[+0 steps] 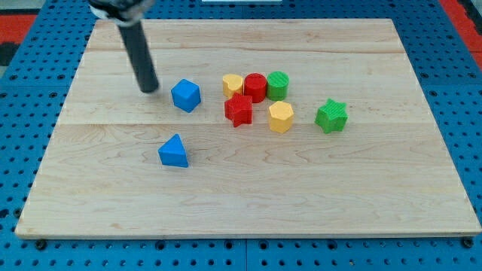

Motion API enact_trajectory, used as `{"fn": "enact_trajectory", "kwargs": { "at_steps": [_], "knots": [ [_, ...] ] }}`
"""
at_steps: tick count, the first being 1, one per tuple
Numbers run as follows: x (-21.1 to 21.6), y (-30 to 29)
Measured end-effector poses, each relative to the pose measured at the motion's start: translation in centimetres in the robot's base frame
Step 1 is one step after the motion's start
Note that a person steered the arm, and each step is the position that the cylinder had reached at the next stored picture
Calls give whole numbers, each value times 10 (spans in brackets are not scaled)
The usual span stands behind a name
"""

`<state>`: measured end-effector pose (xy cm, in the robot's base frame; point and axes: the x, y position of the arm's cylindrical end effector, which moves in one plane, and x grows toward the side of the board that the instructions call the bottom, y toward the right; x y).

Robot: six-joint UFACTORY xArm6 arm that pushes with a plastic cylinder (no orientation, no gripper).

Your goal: Push the blue blocks towards the center right side

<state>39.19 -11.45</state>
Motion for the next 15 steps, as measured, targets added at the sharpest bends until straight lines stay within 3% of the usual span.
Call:
{"fn": "enact_trajectory", "kwargs": {
  "at_steps": [1, 2, 4, 7, 8, 9, 11, 12, 13, 15],
  "knots": [
    [2, 159],
    [7, 238],
    [18, 193],
    [32, 14],
    [45, -3],
    [112, -3],
    [112, 20],
    [82, 96],
    [80, 90],
    [81, -61]
  ]
}}
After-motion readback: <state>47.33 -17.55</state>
